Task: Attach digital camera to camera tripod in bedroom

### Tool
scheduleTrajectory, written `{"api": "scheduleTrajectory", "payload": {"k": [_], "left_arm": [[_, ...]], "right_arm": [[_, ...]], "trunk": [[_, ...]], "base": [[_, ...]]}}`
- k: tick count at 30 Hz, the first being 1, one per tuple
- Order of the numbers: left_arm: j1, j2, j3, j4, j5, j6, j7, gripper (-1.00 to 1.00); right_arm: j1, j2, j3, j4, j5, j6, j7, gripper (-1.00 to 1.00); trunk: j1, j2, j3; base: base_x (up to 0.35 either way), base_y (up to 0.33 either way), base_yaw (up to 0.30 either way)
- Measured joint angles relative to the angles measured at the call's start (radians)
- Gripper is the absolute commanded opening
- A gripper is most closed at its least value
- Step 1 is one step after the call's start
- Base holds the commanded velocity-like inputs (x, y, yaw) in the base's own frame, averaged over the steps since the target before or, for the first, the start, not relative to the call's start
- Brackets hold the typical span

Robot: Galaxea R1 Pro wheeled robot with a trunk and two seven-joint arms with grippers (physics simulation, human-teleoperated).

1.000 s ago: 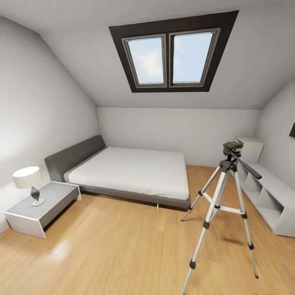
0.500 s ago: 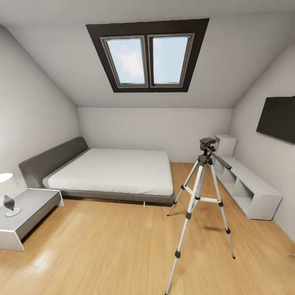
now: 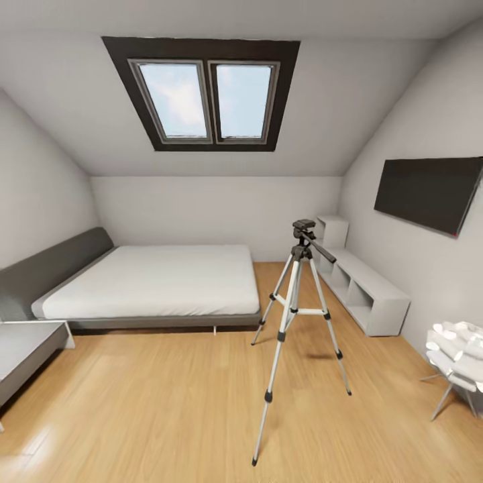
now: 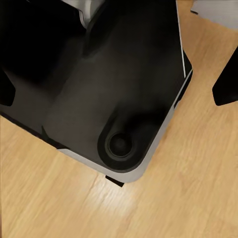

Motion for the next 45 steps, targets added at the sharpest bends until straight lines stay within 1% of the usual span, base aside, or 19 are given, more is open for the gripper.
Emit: {"api": "scheduleTrajectory", "payload": {"k": [6, 10, 30, 34, 35, 36, 38, 40, 41, 42, 45], "left_arm": [[0.0, 0.0, 0.0, 0.0, 0.0, 0.0, 0.001, 1.0], [0.0, 0.0, 0.0, 0.0, 0.0, 0.0, 0.001, 1.0], [0.0, 0.002, 0.001, 0.0, 0.002, -0.001, 0.004, 1.0], [0.0, 0.007, 0.001, -0.01, 0.002, -0.001, 0.004, 1.0], [-0.001, 0.026, 0.002, -0.1, 0.002, 0.013, 0.01, 1.0], [0.0, 0.04, 0.007, -0.168, -0.006, 0.031, 0.013, 1.0], [0.0, 0.058, 0.011, -0.237, -0.011, 0.067, 0.015, 1.0], [0.0, 0.079, 0.01, -0.311, -0.012, 0.126, 0.015, 1.0], [-0.003, 0.107, 0.009, -0.418, -0.012, 0.249, 0.018, 1.0], [-0.007, 0.126, 0.01, -0.52, -0.011, 0.354, 0.022, 1.0], [-0.013, 0.144, 0.011, -0.649, -0.011, 0.508, 0.034, 1.0]], "right_arm": [[0.0, 0.0, 0.0, 0.0, 0.0, 0.0, -0.001, 1.0], [0.0, 0.0, 0.0, 0.0, 0.0, 0.0, 0.0, 1.0], [0.0, -0.001, 0.001, 0.0, 0.007, 0.001, 0.007, 1.0], [0.0, 0.0, 0.004, -0.001, 0.007, 0.007, -0.003, 1.0], [-0.001, -0.002, 0.007, -0.005, 0.012, 0.02, -0.011, 1.0], [-0.001, -0.006, 0.007, -0.013, 0.018, 0.036, -0.013, 1.0], [-0.001, -0.012, 0.007, -0.029, 0.024, 0.058, -0.014, 1.0], [0.0, -0.017, 0.006, -0.063, 0.028, 0.08, -0.013, 1.0], [0.002, -0.022, 0.007, -0.153, 0.032, 0.116, -0.013, 1.0], [0.003, -0.024, 0.008, -0.245, 0.034, 0.142, -0.014, 1.0], [0.004, -0.027, 0.009, -0.395, 0.035, 0.194, -0.015, 1.0]], "trunk": [[0.0, 0.0, 0.0], [0.0, 0.0, 0.0], [0.0, 0.0, 0.0], [0.0, 0.0, 0.0], [0.0, 0.0, 0.0], [0.0, 0.0, 0.0], [0.0, 0.0, 0.0], [0.0, 0.0, 0.0], [0.0, 0.0, 0.001], [0.0, 0.0, 0.001], [0.0, 0.0, 0.001]], "base": [[-0.003, 0.001, -0.27], [0.0, 0.0, -0.111], [0.0, 0.0, -0.013], [0.0, 0.0, 0.0], [0.0, 0.0, 0.0], [0.0, 0.0, 0.0], [0.0, 0.0, 0.0], [0.0, 0.0, 0.0], [0.0, 0.0, 0.0], [0.0, 0.0, 0.0], [0.0, 0.0, 0.0]]}}
